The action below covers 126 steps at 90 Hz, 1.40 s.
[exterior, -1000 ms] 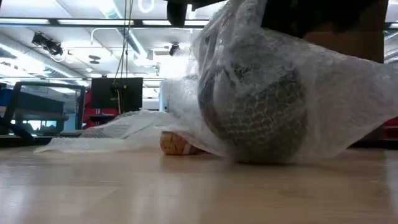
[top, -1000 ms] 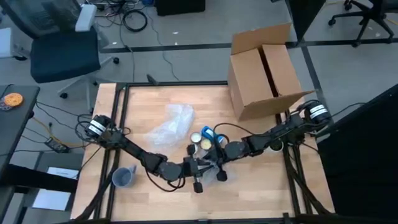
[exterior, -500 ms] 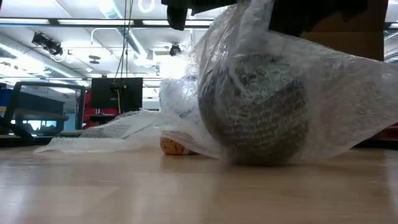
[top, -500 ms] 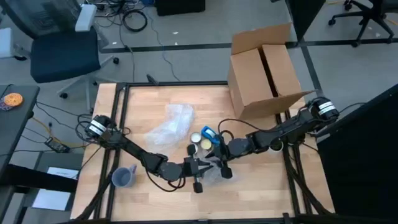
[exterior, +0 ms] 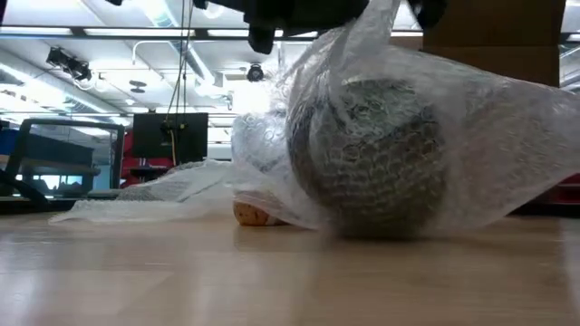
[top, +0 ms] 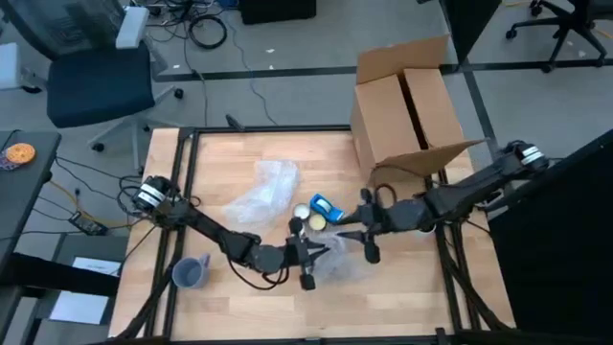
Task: Wrap mug
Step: Wrap the black mug with the transparent bubble wrap
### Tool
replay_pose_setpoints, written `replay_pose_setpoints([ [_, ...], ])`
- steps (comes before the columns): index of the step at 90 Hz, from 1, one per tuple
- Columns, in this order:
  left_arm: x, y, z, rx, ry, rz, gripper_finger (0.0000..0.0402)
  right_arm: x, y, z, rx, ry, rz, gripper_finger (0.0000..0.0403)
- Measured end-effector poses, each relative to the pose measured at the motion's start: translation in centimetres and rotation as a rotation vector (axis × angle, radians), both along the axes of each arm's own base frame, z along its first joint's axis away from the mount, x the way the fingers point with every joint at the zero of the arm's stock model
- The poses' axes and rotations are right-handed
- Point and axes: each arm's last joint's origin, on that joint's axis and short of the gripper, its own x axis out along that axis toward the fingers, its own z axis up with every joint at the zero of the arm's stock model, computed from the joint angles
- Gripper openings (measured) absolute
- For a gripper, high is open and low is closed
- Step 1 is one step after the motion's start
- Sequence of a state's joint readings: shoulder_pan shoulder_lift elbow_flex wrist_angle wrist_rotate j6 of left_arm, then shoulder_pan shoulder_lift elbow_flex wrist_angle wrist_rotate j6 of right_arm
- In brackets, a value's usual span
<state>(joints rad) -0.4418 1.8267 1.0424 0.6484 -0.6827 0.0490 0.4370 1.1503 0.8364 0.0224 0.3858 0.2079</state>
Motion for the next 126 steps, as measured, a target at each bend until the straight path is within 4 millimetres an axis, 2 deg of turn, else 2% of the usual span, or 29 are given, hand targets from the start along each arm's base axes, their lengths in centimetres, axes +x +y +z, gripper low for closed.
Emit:
replay_pose_setpoints([
  [7, 0.2, 0.5, -0.1, -0.005, 0.001, 0.015, 0.0000, -0.2, 0.6, 0.5, 0.013, -0.046, 0.026, 0.0113],
  [15, 0.5, 0.8, -0.5, -0.014, 0.004, 0.029, 0.0000, 0.4, 1.6, 0.0, 0.017, -0.058, 0.048, 0.0113],
  [23, 0.8, 1.1, -1.3, -0.042, 0.013, 0.032, 0.0000, 1.6, 2.4, -1.2, 0.062, -0.046, 0.043, 0.0113],
  [33, 1.0, 1.0, -1.8, -0.058, 0.025, 0.027, 0.0000, 3.1, 3.1, -3.8, 0.094, 0.046, 0.017, 0.0113],
  [42, 0.9, 1.1, -1.8, -0.061, 0.028, 0.029, 0.0000, 3.8, 3.5, -5.7, 0.114, 0.130, 0.004, 0.0113],
  [59, 0.9, 1.1, -1.5, -0.068, 0.010, 0.037, 0.0004, 4.0, 3.4, -6.8, 0.138, 0.206, 0.002, 0.0113],
  [71, 0.8, 1.0, -1.3, -0.026, 0.022, 0.033, 0.0030, 3.8, 3.2, -7.3, 0.142, 0.260, -0.007, 0.0113],
  [88, 0.2, 0.9, 0.4, -0.004, -0.005, 0.015, 0.0099, 3.8, 2.9, -7.4, 0.148, 0.275, -0.020, 0.0113],
  [103, -0.8, 1.1, 2.9, -0.017, -0.035, -0.017, 0.0154, 4.1, 2.4, -7.4, 0.152, 0.276, -0.035, 0.0113],
  [114, -2.1, 1.2, 4.5, 0.021, 0.020, -0.041, 0.0178, 4.1, 2.0, -7.6, 0.158, 0.302, -0.048, 0.0113],
  [126, -4.1, 1.0, 6.3, 0.043, 0.060, -0.073, 0.0187, 3.8, 1.8, -8.1, 0.165, 0.355, -0.074, 0.0113],
])
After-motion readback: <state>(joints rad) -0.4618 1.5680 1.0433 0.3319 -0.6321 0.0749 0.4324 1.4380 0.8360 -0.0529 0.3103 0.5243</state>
